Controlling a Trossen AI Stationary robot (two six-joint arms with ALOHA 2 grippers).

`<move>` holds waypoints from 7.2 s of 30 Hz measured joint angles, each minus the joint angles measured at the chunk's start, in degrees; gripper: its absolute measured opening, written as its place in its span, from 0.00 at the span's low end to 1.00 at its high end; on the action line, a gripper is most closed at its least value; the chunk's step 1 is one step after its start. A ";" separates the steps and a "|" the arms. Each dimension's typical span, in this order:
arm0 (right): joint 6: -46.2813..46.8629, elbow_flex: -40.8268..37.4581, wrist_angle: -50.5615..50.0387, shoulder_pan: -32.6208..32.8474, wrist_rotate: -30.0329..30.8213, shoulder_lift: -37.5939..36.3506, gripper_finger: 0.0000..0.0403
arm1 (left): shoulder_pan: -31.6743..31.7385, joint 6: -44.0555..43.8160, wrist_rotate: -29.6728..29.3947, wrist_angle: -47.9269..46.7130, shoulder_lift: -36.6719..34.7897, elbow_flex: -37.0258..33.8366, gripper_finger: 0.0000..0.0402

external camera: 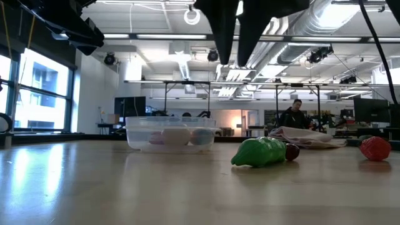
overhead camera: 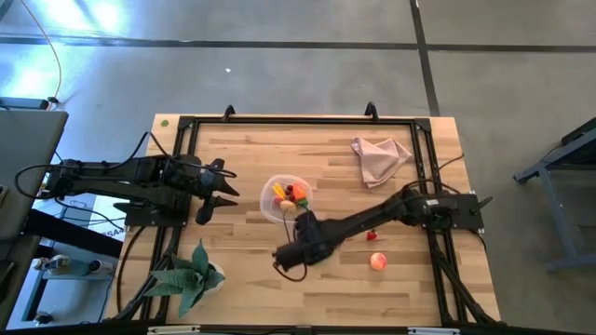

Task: Pick and placing Produce into tupperware
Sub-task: Put the peach into the transparent bin

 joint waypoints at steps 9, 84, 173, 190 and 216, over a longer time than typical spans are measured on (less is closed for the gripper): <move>19.35 0.00 0.01 8.72 -3.89 0.00 0.26 | 0.00 0.00 -0.01 0.00 0.00 0.00 0.30; 39.84 -52.41 14.39 16.52 -7.11 -34.40 0.26 | 0.00 0.00 0.00 0.00 0.00 -0.02 0.30; 67.74 -60.57 23.56 22.72 -3.68 -23.06 0.74 | -0.02 0.00 0.01 0.00 0.02 -0.04 0.30; 68.92 -64.48 29.14 21.78 -4.89 -22.69 0.74 | -0.01 0.00 0.00 0.02 0.02 -0.04 0.30; 68.69 -64.54 27.74 21.75 -2.66 -22.71 0.65 | -0.02 0.00 -0.01 0.00 0.01 -0.04 0.30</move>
